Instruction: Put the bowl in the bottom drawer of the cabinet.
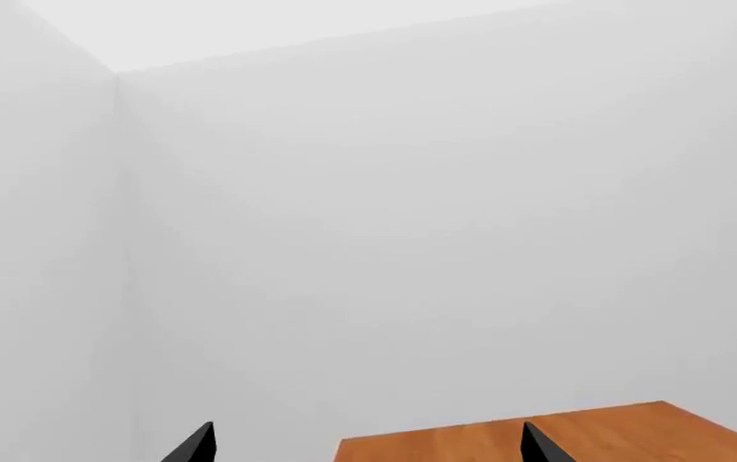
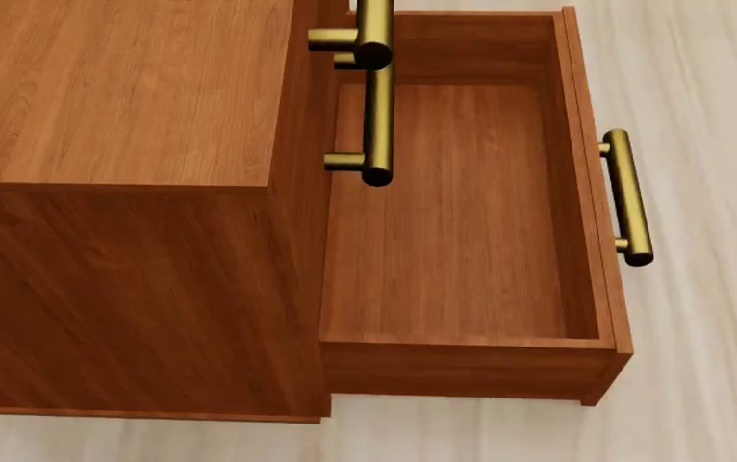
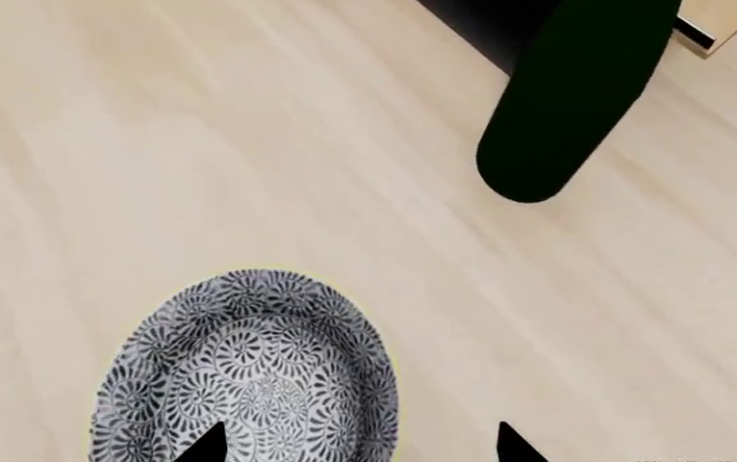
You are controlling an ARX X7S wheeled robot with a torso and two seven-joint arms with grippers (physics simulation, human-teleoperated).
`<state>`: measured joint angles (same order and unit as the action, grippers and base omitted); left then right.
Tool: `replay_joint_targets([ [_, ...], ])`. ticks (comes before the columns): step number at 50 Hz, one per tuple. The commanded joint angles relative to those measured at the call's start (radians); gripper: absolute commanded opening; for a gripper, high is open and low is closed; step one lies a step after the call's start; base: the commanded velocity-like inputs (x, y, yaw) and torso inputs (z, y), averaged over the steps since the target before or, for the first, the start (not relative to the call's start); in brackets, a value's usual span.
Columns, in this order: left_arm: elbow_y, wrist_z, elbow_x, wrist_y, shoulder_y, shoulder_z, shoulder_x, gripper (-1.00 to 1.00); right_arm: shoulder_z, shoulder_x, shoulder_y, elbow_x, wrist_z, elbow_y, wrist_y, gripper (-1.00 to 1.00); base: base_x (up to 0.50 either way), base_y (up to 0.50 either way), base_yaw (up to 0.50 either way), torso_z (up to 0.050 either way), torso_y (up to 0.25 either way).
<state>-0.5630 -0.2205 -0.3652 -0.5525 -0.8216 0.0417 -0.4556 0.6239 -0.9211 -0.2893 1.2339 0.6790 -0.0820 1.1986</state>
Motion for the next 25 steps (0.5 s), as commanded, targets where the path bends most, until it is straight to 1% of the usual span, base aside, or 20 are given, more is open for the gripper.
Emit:
replay_joint_targets([
  [1,0.073,0.000,-0.037,-0.011,0.008,0.037,0.013,1.00,-0.089,0.014,-0.045,-0.065,-0.048,0.087,-0.067,1.00,0.00,0.00,-0.01,0.000,0.000],
  [17,0.095,0.000,-0.024,-0.005,-0.007,0.059,0.015,1.00,-0.211,0.022,-0.131,-0.152,-0.108,0.215,-0.138,1.00,0.01,0.00,0.00,0.000,-0.006],
  [25,0.110,0.002,-0.022,0.001,-0.015,0.063,0.015,1.00,-0.203,0.034,-0.105,-0.173,-0.125,0.242,-0.173,1.00,0.01,0.00,-0.01,0.000,-0.005],
])
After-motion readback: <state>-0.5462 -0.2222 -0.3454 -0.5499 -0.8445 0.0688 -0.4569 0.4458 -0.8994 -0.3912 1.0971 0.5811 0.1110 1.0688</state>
